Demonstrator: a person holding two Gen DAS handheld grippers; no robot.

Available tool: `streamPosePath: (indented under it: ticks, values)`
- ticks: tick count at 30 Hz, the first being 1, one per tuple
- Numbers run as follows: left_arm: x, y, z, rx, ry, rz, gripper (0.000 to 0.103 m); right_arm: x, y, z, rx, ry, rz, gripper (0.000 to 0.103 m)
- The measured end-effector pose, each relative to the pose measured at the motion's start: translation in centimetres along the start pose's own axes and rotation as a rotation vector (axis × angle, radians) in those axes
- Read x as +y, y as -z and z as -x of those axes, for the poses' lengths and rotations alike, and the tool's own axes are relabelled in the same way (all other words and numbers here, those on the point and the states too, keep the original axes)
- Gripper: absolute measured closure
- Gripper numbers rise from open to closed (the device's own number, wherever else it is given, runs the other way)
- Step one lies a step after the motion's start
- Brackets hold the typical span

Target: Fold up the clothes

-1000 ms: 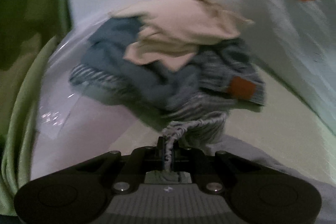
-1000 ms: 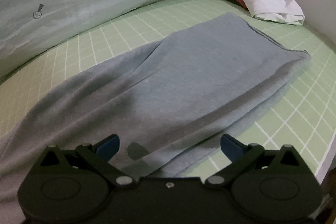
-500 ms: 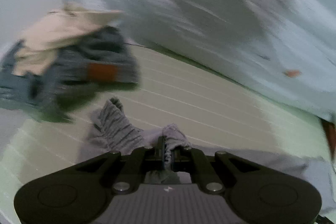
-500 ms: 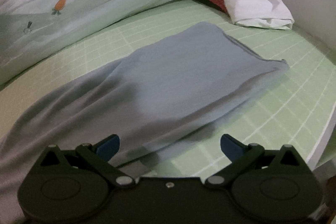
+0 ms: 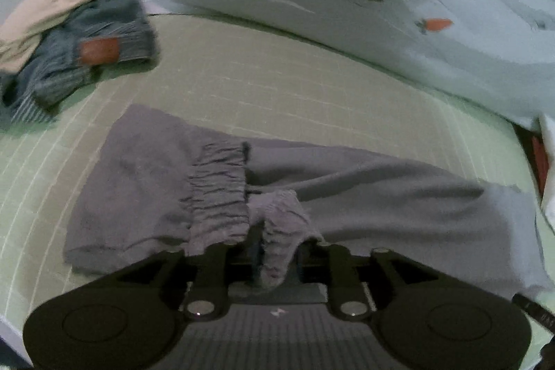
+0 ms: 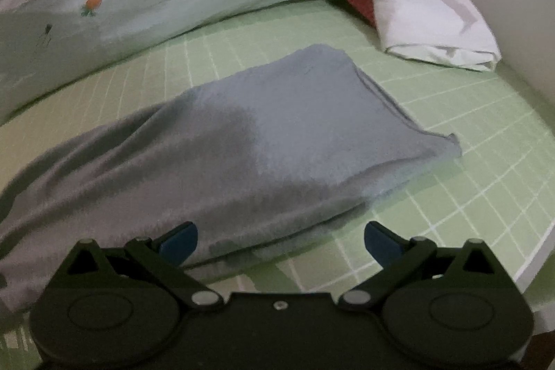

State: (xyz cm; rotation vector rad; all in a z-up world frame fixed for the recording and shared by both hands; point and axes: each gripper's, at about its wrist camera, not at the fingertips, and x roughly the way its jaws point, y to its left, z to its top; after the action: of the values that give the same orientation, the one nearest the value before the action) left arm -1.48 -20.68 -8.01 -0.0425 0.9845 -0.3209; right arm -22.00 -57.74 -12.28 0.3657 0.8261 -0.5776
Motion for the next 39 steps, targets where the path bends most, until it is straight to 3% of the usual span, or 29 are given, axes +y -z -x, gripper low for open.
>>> streamPosePath:
  ticks: [2, 6, 10, 12, 15, 20, 24, 25, 26, 27, 30, 34, 36, 38, 39]
  values:
    - [0.4, 0.1, 0.6, -0.015, -0.001, 0.003, 0.056, 0.1, 0.2, -0.2, 0.012, -0.008, 0.004, 0.000]
    - [-0.1, -0.1, 1.3, -0.033, 0.057, 0.010, 0.051, 0.1, 0.2, -0.8, 0.030, -0.011, -0.009, 0.000]
    - [-1.2, -1.0, 1.5, -0.058, 0.033, -0.057, 0.032, 0.6, 0.1, -0.7, 0.024, -0.008, 0.000, 0.000]
    - [-1.3, -1.3, 2.0, -0.085, 0.016, -0.082, 0.031, 0.7, -0.1, -0.8, 0.019, -0.004, 0.004, 0.000]
    - [-0.1, -1.9, 2.1, -0.093, 0.009, -0.034, 0.029, 0.6, -0.3, -1.0, 0.023, 0.004, -0.008, 0.000]
    - [1.3, -1.9, -0.7, 0.018, -0.039, -0.022, 0.029, 0.5, -0.2, -1.3, 0.041, 0.017, -0.022, 0.000]
    - [0.8, -0.9, -2.9, 0.068, -0.066, -0.076, 0.032, 0.6, 0.0, -1.3, 0.055, 0.027, 0.001, 0.000]
    - [0.7, -0.8, -3.2, 0.074, -0.063, -0.077, 0.052, 0.6, 0.1, -1.3, 0.058, 0.031, 0.006, 0.000]
    - [0.8, -0.7, -3.5, 0.074, -0.058, -0.063, 0.084, 0.5, 0.2, -1.2, 0.062, 0.034, 0.012, 0.000]
    - [0.8, -0.8, -3.7, 0.076, -0.041, -0.046, 0.095, 0.4, 0.3, -1.2, 0.068, 0.041, 0.017, 0.000]
    - [0.0, -1.3, -2.7, 0.032, -0.022, -0.045, 0.097, -0.2, 0.2, -1.0, 0.069, 0.064, 0.027, 0.000]
    - [-3.5, -2.4, -0.5, -0.038, 0.047, -0.126, 0.097, -1.4, -0.5, -0.7, 0.044, 0.083, 0.019, 0.000]
    - [-5.1, -2.3, -1.2, -0.006, 0.073, -0.144, 0.088, -2.0, -0.9, -0.7, 0.032, 0.089, 0.013, 0.000]
    - [-6.0, -1.3, -3.7, 0.085, 0.066, -0.149, 0.070, -2.6, -1.3, -0.9, 0.026, 0.087, 0.007, 0.000]
    - [-6.4, -0.7, -4.9, 0.135, 0.043, -0.149, 0.066, -2.9, -1.6, -1.0, 0.023, 0.086, 0.003, 0.000]
